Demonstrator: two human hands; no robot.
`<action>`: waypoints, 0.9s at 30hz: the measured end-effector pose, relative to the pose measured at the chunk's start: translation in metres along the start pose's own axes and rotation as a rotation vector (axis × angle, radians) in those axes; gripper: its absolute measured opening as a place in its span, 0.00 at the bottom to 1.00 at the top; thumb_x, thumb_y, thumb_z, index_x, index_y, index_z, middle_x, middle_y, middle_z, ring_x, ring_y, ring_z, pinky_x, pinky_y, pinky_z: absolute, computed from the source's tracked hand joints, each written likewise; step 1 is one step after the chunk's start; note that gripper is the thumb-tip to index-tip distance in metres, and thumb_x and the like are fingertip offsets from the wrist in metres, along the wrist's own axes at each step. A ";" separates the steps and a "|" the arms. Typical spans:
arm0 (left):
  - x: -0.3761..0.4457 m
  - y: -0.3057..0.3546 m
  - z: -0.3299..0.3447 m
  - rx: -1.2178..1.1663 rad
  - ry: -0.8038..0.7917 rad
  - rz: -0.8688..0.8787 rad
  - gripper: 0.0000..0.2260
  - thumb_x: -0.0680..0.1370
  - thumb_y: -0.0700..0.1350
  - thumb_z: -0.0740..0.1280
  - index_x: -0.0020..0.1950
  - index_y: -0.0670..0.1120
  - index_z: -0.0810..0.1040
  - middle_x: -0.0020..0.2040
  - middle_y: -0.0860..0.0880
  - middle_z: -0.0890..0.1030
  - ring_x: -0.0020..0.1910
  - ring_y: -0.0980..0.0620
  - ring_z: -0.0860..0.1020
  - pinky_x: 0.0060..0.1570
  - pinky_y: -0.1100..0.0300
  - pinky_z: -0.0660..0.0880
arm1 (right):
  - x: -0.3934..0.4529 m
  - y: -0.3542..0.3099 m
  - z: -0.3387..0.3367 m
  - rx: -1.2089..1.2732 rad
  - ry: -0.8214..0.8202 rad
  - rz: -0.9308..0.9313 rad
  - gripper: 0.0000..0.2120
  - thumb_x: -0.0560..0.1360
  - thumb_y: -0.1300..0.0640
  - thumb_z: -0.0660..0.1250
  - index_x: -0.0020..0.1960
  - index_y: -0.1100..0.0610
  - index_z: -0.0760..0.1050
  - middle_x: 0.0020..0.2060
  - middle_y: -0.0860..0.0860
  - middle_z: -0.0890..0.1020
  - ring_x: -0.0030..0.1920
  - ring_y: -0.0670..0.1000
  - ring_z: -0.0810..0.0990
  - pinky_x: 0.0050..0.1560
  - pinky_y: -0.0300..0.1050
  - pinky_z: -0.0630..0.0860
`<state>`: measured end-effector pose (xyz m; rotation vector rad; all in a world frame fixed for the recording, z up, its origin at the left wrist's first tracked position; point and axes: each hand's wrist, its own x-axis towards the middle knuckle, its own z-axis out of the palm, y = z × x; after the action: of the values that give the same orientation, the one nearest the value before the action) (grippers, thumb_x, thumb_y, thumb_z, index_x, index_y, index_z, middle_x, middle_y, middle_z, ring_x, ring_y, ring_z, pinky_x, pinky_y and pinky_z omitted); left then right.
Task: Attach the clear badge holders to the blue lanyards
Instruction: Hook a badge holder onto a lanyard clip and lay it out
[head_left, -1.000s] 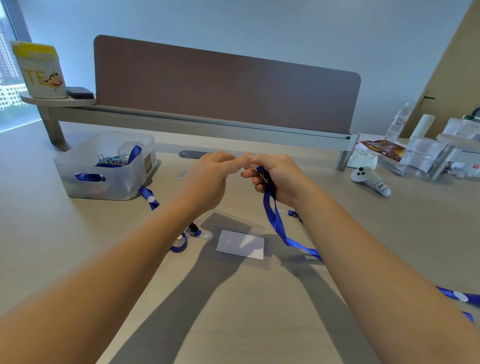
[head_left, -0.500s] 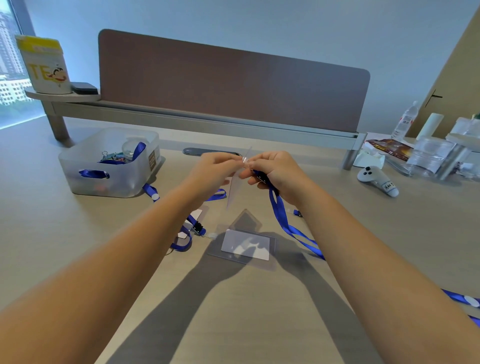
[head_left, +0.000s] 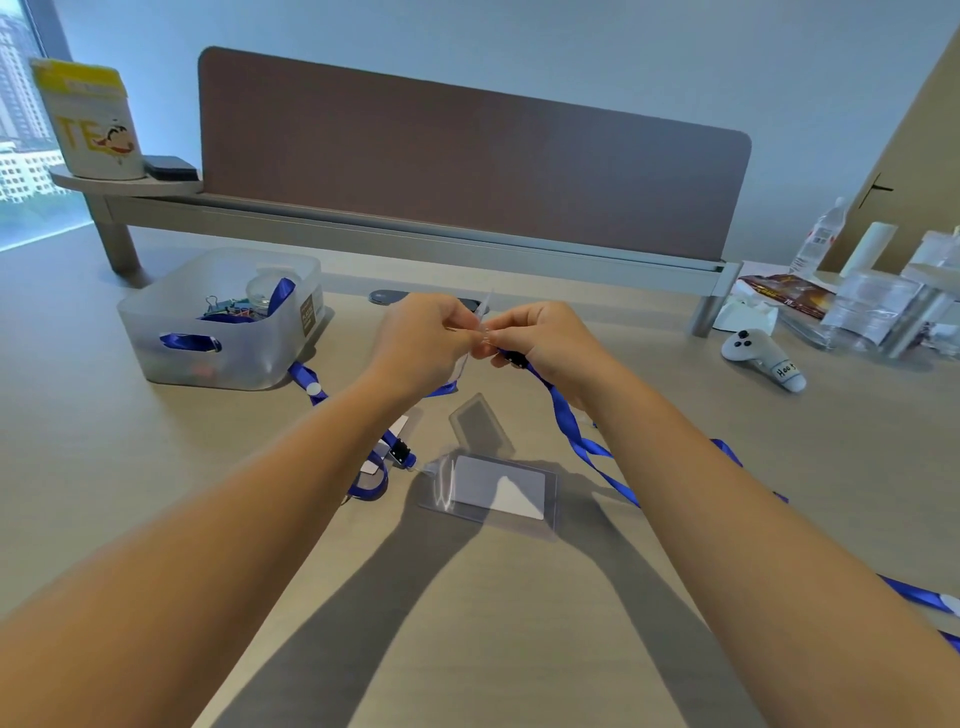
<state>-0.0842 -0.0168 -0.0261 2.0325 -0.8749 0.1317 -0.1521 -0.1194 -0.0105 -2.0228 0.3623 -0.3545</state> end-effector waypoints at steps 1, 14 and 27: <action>0.000 0.000 0.000 0.010 0.009 0.003 0.10 0.76 0.45 0.65 0.53 0.41 0.80 0.44 0.47 0.79 0.38 0.54 0.73 0.40 0.63 0.70 | 0.000 0.000 0.001 -0.009 0.007 -0.008 0.11 0.76 0.65 0.61 0.54 0.69 0.78 0.31 0.49 0.78 0.29 0.42 0.76 0.28 0.24 0.72; 0.005 -0.007 0.000 -0.101 -0.026 -0.029 0.11 0.76 0.43 0.64 0.54 0.39 0.79 0.44 0.48 0.77 0.44 0.52 0.74 0.43 0.63 0.71 | -0.001 -0.001 0.008 -0.061 0.041 -0.054 0.12 0.76 0.65 0.61 0.55 0.70 0.78 0.50 0.64 0.82 0.38 0.50 0.77 0.39 0.34 0.75; 0.001 -0.005 0.001 0.500 -0.224 0.094 0.12 0.80 0.42 0.56 0.59 0.38 0.73 0.43 0.44 0.78 0.52 0.44 0.77 0.50 0.57 0.73 | 0.007 0.008 0.019 -0.279 0.026 -0.046 0.12 0.77 0.67 0.57 0.50 0.69 0.79 0.39 0.58 0.79 0.38 0.50 0.75 0.45 0.44 0.73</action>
<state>-0.0802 -0.0164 -0.0300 2.5044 -1.1664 0.1917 -0.1387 -0.1106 -0.0254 -2.3042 0.3994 -0.3761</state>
